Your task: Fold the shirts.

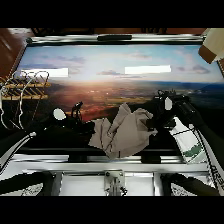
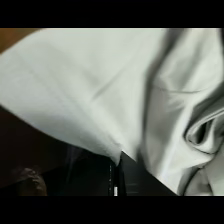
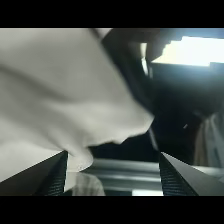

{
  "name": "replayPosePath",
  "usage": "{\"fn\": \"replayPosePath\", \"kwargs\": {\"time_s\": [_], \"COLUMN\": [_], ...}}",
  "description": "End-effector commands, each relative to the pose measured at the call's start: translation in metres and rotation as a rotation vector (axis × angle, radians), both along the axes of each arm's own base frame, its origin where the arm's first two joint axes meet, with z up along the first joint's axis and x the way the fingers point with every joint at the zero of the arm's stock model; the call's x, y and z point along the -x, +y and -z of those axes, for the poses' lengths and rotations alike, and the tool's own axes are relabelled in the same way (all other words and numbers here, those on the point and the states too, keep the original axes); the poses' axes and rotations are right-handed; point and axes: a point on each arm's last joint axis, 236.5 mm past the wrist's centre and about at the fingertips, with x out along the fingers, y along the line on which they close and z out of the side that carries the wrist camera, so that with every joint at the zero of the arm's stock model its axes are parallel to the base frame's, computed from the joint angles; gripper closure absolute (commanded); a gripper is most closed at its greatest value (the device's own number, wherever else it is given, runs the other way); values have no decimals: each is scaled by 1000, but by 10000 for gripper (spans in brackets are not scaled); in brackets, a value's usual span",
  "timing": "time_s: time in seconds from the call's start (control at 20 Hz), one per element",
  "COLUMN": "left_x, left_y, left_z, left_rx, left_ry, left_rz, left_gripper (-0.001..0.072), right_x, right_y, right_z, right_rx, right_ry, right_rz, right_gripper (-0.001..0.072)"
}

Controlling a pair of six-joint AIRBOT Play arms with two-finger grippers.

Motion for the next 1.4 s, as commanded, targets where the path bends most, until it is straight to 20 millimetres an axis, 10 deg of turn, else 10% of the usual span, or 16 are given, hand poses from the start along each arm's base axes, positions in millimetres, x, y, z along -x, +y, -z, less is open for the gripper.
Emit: {"fn": "replayPosePath", "kwargs": {"time_s": [0.0, 0.3, 0.4, 0.55, 0.7, 0.85, 1.05, 1.2, 1.35], "left_x": [-4, -12, -23, -59, -112, -125, -5, 93, 125], "left_y": [-3, -6, -9, -6, 33, 103, 159, 162, 178], "left_z": [-8, -15, -25, -69, -183, -374, -626, -705, -720], "left_rx": [12, 20, 31, 51, 14, -30, -18, 21, -63], "left_ry": [-32, -58, -104, -248, -557, -981, -1633, -1917, -2010], "left_rz": [23, 21, 41, 45, 17, -136, -327, -367, -421], "left_gripper": [670, 669, 670, 672, 673, 673, 671, 671, 671], "right_x": [-8, -11, -10, -25, -62, -84, -12, 58, 74], "right_y": [-1, 40, 48, 43, 7, -48, -36, -21, -25], "right_z": [15, 32, 29, -7, -103, -274, -502, -589, -580], "right_rx": [11, -145, -181, -175, -52, 133, -91, -316, -334], "right_ry": [-6, 30, 35, -86, -377, -858, -1518, -1818, -1779], "right_rz": [8, 85, 77, 46, -35, -35, 3, 6, 37], "right_gripper": [36, 81, 559, 644, 644, 644, 644, 644, 644]}}
